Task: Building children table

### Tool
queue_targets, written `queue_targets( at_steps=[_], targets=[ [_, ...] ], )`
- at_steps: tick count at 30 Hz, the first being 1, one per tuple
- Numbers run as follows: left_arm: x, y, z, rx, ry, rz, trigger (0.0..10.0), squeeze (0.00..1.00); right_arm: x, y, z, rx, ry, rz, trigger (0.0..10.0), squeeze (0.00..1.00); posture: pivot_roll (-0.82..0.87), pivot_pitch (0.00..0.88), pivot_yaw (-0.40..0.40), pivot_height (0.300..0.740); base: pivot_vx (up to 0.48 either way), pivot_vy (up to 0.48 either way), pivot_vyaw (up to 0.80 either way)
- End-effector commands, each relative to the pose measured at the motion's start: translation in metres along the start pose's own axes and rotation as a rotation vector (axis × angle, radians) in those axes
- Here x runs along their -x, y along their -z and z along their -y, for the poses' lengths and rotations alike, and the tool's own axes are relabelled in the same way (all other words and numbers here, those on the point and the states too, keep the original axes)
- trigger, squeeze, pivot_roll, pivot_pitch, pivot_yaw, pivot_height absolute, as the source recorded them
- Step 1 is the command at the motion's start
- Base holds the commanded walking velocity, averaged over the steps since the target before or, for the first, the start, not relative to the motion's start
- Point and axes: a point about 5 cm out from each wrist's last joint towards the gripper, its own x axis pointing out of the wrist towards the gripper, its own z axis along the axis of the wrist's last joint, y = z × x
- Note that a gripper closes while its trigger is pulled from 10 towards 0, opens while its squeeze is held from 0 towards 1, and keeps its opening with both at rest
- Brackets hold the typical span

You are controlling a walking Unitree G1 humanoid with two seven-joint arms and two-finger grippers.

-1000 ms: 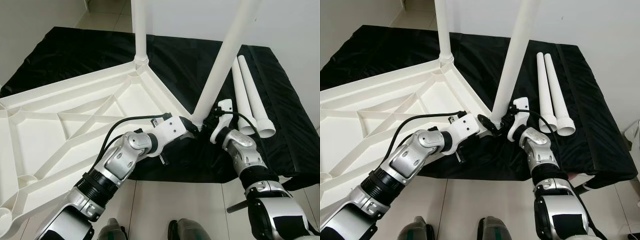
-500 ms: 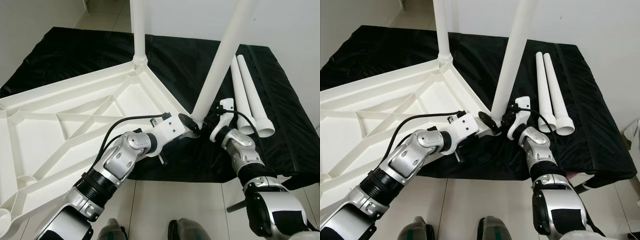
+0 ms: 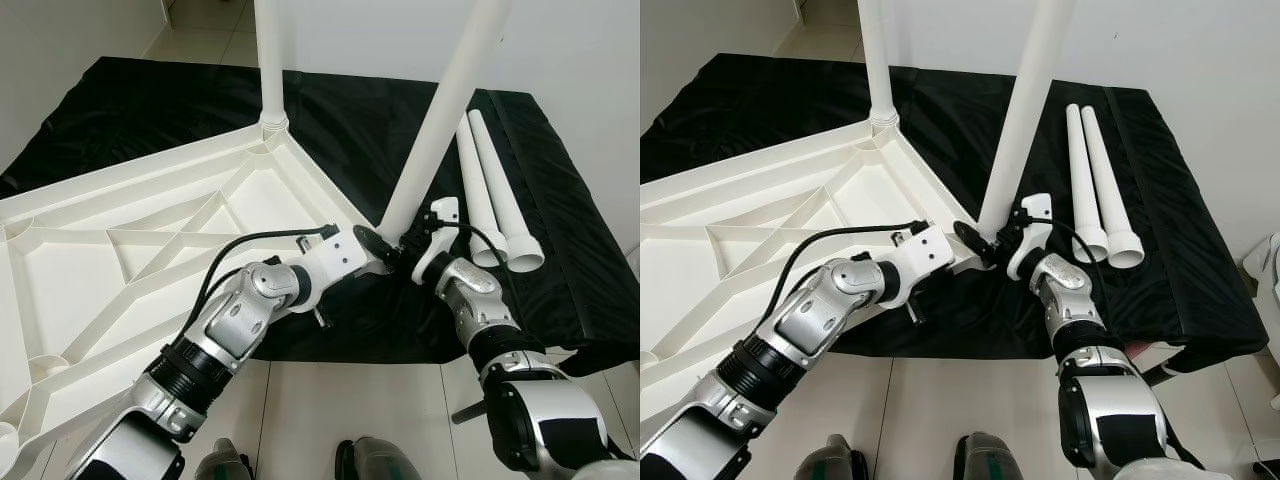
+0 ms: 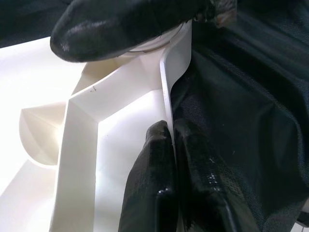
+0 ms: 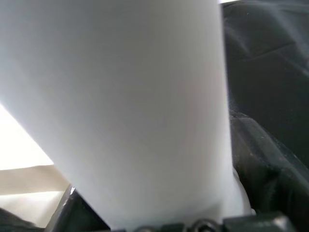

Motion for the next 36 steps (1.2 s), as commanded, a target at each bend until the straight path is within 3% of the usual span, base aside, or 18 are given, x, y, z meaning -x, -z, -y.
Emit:
queue_targets(
  at_steps=[1,7,9,10,12,13,16,22,29,31,32,36],
  targets=[
    [-0.008,-0.008,0.026,-0.029,0.166,0.026,10.0,0.00,-0.002,-0.001,0.008,0.011,0.109,-0.028,0.0,0.00,-0.05,0.013,0.007,0.740,0.000,0.000,0.00],
    [-0.007,-0.008,0.027,-0.025,0.165,0.027,10.0,0.00,-0.003,-0.002,0.007,-0.012,0.288,0.005,0.0,0.00,-0.06,0.017,0.005,0.740,0.000,0.000,0.00],
    [-0.008,-0.008,0.028,-0.022,0.167,0.028,10.0,0.00,0.001,0.002,0.013,-0.048,0.488,-0.008,0.0,0.00,-0.06,0.020,0.003,0.740,0.000,0.000,0.00],
    [-0.008,-0.008,0.028,-0.022,0.167,0.028,10.0,0.00,0.001,0.002,0.013,-0.048,0.488,-0.008,0.0,0.00,-0.06,0.020,0.003,0.740,0.000,0.000,0.00],
    [-0.008,-0.008,0.028,-0.021,0.170,0.029,10.0,0.00,0.007,0.004,0.018,-0.055,0.648,-0.020,0.0,0.00,-0.06,0.022,0.003,0.740,0.000,0.000,0.00],
    [-0.008,-0.008,0.028,-0.021,0.170,0.029,10.0,0.00,0.007,0.004,0.018,-0.055,0.648,-0.020,0.0,0.00,-0.06,0.022,0.003,0.740,0.000,0.000,0.00],
    [-0.008,-0.008,0.029,-0.020,0.171,0.029,10.0,0.00,0.016,0.009,0.015,-0.089,0.819,-0.001,0.0,0.00,-0.06,0.023,0.000,0.740,0.000,0.000,0.00],
    [-0.008,-0.008,0.029,-0.013,0.169,0.028,10.0,0.00,0.021,0.013,0.003,-0.100,0.946,0.003,0.0,0.00,-0.06,0.022,-0.003,0.740,0.000,0.000,0.00],
    [-0.009,-0.008,0.030,-0.013,0.169,0.029,10.0,0.00,0.025,0.007,0.010,-0.080,0.976,0.006,0.0,0.00,-0.06,0.020,-0.005,0.740,0.000,0.000,0.00],
    [-0.009,-0.008,0.030,-0.014,0.168,0.029,10.0,0.00,0.025,0.005,0.010,-0.071,0.980,0.012,2.2,0.00,-0.06,0.018,-0.008,0.740,0.000,0.000,0.00],
    [-0.009,-0.008,0.029,-0.014,0.168,0.029,10.0,0.00,0.024,0.004,0.009,-0.073,0.968,0.015,10.0,0.00,-0.06,0.019,-0.010,0.740,0.000,0.000,0.00],
    [-0.009,-0.008,0.029,-0.012,0.164,0.029,10.0,0.00,0.020,-0.001,0.008,-0.070,0.890,0.037,10.0,0.00,-0.06,0.014,-0.013,0.740,0.000,0.000,0.00]
  ],
)
